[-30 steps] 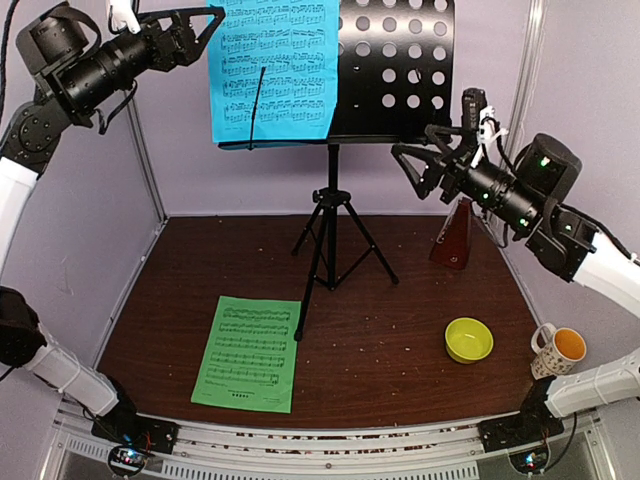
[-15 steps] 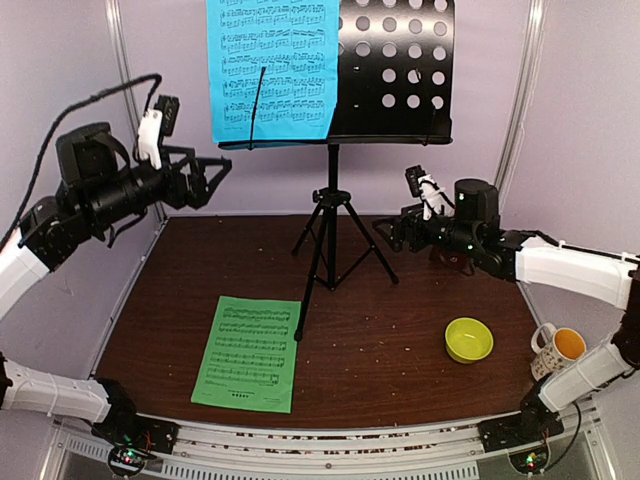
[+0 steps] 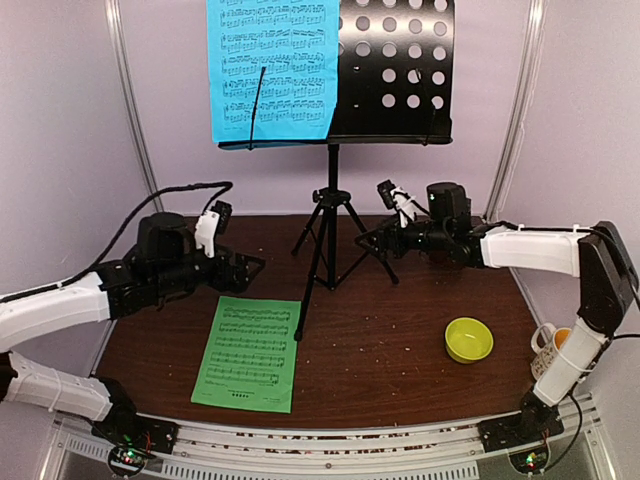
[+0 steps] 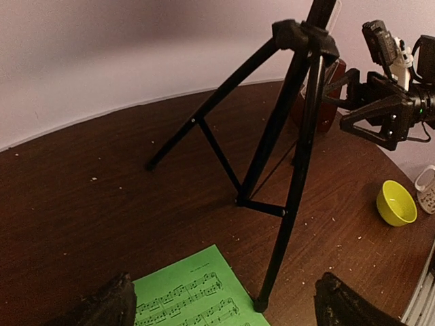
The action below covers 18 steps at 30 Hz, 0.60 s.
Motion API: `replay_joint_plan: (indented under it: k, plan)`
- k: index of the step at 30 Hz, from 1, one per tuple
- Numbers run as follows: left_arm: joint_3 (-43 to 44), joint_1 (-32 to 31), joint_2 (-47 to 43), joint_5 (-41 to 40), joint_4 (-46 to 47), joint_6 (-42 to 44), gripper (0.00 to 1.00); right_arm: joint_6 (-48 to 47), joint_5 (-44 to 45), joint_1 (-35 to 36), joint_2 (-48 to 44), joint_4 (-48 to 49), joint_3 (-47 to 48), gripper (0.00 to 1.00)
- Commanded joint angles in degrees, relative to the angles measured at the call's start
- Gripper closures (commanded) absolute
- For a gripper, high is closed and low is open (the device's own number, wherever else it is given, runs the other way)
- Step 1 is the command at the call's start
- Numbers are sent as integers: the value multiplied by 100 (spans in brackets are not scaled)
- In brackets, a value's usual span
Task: Set up the instrument practice props
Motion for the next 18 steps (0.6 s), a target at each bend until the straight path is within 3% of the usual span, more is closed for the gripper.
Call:
replay_joint_plan:
  k: [1,9,18]
  plan:
    - [111,-304,889,120,1293,-151,7,-231,-297,-30,286,169,166,11]
    - [1085,-665,2614,-88,1586,-226,7,-428,-170,-49,627,91,428,13]
    - [2027,-700,3774,-430,1261,-523,10,-440,-143,-55,1000,47,862,19]
